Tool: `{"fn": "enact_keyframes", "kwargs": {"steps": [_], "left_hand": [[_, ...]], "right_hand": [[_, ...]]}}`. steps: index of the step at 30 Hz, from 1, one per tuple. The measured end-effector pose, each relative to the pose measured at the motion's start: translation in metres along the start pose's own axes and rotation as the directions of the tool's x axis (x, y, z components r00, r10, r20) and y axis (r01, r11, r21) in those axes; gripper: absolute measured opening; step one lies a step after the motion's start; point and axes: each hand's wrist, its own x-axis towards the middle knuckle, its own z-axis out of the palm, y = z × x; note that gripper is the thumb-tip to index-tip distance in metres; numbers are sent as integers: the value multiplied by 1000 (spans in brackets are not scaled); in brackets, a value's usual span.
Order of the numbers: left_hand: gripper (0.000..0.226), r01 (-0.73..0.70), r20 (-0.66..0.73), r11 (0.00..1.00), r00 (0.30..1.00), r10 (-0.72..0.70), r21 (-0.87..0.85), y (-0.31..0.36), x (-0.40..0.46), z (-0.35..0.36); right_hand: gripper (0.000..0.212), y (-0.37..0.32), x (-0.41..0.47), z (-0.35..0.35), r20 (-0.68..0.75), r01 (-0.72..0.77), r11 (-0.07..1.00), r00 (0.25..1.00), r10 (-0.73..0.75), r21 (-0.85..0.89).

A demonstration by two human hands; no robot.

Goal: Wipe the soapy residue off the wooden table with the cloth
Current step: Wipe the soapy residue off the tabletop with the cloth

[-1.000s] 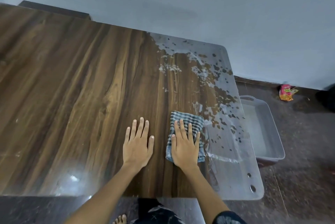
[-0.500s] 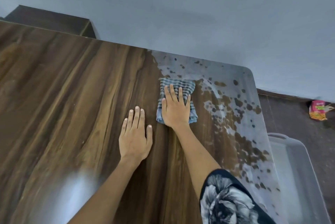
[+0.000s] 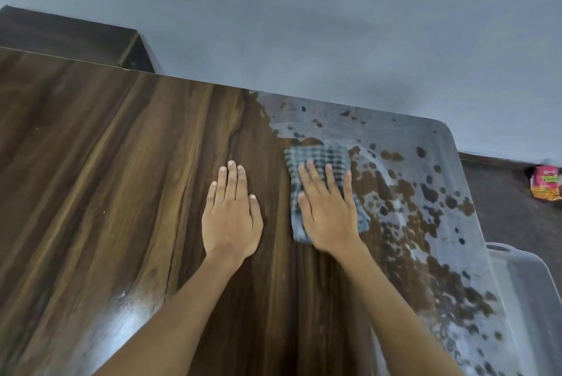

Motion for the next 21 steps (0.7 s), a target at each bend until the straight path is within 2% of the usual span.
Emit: {"fn": "enact_keyframes", "kwargs": {"steps": [2, 4, 6, 9, 11, 14, 16, 18, 21], "left_hand": [[64, -1, 2, 1000, 1000, 1, 11, 1, -1, 1], [63, 4, -5, 1000, 1000, -4, 13, 1, 0, 1], [62, 8, -14, 1000, 1000, -8, 10, 1, 0, 0], [62, 1, -14, 1000, 1000, -1, 0, 1, 0, 0], [62, 3, -8, 1000, 1000, -3, -9, 1, -1, 1], [61, 10, -11, 1000, 1000, -10, -21, 2, 0, 1], [60, 16, -17, 1000, 1000, -16, -8, 2, 0, 1], [59, 26, -19, 1000, 999, -26, 4, 3, 0, 2], [58, 30, -16, 999, 999, -30, 22, 2, 1, 2]], "right_hand": [[56, -8, 49, 1, 18, -111, 994, 994, 110, 14], [55, -25, 85, 0, 48, -127, 992, 991, 125, 27], [54, -43, 93, -2, 51, -14, 1000, 999, 13, 22], [57, -42, 60, -3, 57, 258, 966, 965, -257, -25], [57, -24, 31, -7, 76, 324, 946, 943, -323, 0], [63, 5, 30, -14, 110, 198, 980, 974, -198, 10], [68, 9, 61, -14, 82, 58, 998, 995, -57, -16], [62, 0, 106, -11, 85, -67, 997, 994, 69, -23], [58, -33, 155, -7, 141, -113, 993, 984, 109, 21]]}}
